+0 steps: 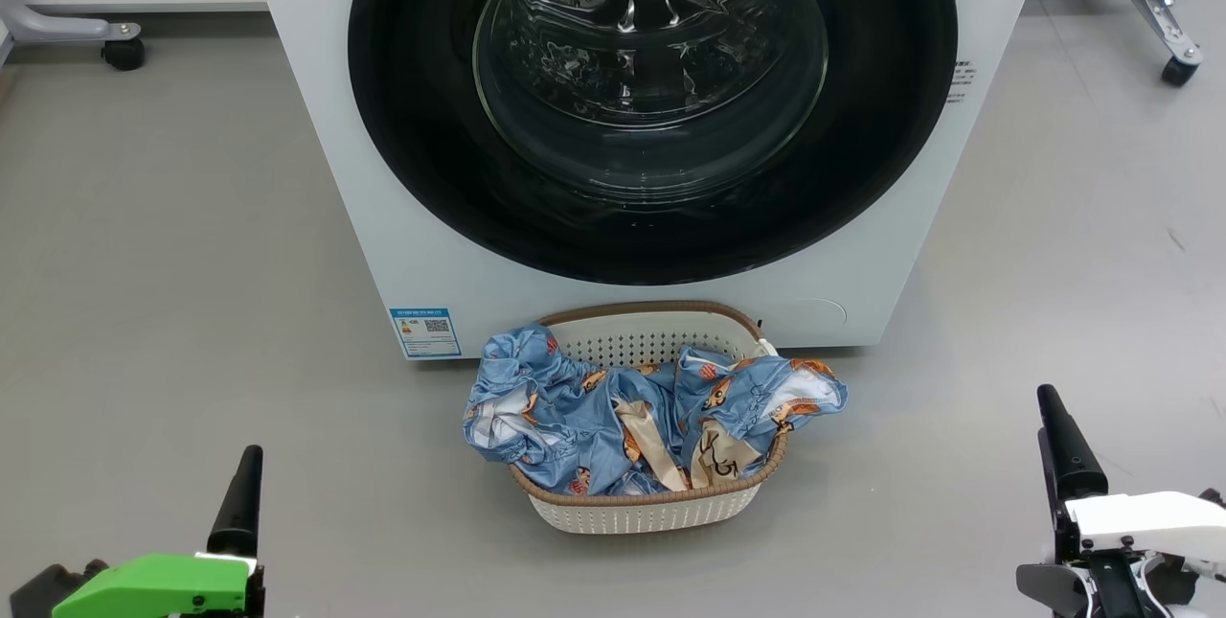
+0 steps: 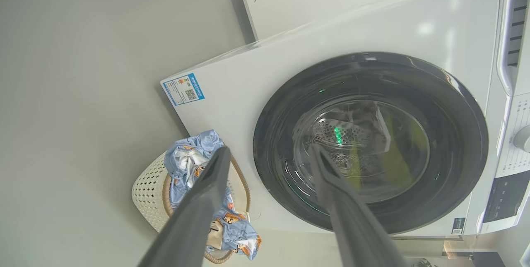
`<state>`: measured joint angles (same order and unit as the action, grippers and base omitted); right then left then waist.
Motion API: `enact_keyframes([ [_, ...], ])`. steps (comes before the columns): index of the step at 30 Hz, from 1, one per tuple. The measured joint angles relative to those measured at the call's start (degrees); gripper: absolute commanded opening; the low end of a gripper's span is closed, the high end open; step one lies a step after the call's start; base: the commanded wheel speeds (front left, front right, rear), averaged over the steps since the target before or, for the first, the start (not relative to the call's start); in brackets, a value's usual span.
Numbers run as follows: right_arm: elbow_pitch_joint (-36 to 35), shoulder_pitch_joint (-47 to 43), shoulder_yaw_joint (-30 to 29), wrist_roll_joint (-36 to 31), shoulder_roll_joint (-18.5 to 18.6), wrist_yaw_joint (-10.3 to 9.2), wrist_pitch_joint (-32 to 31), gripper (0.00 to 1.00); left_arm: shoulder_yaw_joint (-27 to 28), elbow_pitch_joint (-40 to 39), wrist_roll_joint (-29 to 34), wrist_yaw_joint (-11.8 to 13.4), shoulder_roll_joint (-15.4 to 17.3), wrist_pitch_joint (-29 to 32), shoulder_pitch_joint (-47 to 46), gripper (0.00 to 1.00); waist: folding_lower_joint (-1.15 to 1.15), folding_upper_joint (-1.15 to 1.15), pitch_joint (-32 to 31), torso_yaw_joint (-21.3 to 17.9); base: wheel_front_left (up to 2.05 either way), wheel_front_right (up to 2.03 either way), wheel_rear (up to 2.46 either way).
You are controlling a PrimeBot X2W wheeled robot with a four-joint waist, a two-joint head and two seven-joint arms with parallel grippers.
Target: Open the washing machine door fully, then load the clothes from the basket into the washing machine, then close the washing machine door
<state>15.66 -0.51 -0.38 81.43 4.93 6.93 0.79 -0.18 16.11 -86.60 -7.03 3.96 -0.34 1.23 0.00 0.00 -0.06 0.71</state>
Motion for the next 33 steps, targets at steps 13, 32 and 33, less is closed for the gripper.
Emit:
enact_keyframes([
  [13, -3.0, 0.13, 3.59, -17.44, 2.4, -0.11, 2.19, 1.0, 1.65, -1.1, 13.0, 0.0, 0.78, -2.35, 0.59, 1.0, 0.0, 0.0, -0.11, 0.1, 0.0, 0.0, 0.0],
  [32, -2.78, 0.32, 10.17, -37.84, 4.27, -2.14, 5.32, 1.0, 1.08, -3.34, 35.49, 0.01, 2.03, -5.36, 2.68, 1.0, 0.0, 0.0, -0.4, 0.37, 0.0, 0.0, 0.0],
  [33, -2.69, 0.32, 10.49, -38.87, 4.31, -2.42, 5.47, 1.0, 1.08, -3.34, 36.42, 0.01, 2.09, -5.61, 2.75, 1.0, 0.0, 0.0, -0.44, 0.37, 0.0, 0.0, 0.0],
])
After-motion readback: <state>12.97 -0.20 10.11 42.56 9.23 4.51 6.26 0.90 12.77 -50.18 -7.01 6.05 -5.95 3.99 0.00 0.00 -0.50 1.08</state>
